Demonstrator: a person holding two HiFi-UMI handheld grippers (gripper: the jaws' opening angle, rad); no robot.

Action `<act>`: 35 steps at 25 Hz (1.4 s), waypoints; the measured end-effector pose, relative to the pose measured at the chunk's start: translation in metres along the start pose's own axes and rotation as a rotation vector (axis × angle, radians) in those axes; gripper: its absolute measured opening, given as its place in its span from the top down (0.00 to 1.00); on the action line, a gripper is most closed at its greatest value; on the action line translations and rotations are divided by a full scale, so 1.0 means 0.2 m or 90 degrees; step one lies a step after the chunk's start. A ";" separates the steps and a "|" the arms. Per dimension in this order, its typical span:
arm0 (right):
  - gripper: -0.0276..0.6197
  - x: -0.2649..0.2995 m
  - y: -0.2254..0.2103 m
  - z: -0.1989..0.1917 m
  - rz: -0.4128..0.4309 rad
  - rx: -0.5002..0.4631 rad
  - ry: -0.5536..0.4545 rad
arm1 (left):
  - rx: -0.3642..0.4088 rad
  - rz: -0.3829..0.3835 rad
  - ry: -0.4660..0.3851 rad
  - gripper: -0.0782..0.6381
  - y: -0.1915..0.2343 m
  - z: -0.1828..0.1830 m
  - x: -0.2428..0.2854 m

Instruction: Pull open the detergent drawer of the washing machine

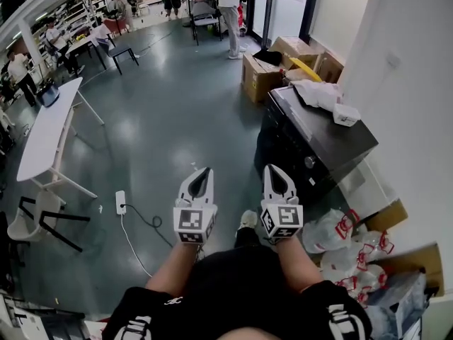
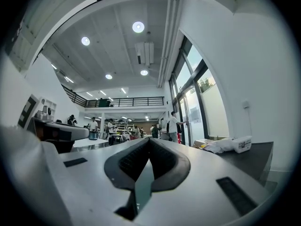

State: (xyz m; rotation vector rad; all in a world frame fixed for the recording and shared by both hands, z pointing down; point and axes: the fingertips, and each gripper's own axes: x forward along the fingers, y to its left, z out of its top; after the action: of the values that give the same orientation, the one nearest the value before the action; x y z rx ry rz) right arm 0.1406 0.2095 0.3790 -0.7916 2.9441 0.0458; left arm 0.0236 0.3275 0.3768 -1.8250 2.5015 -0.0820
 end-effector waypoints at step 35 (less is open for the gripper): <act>0.95 1.55 -1.43 -0.20 -0.085 0.018 0.035 | 0.032 -0.071 0.049 0.90 0.04 -0.02 2.12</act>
State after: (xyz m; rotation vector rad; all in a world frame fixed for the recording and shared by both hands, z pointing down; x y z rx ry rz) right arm 0.0142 -0.1936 0.3873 -0.9974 2.9269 -0.0276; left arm -0.1132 -0.0737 0.3787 -1.9764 2.4214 -0.2198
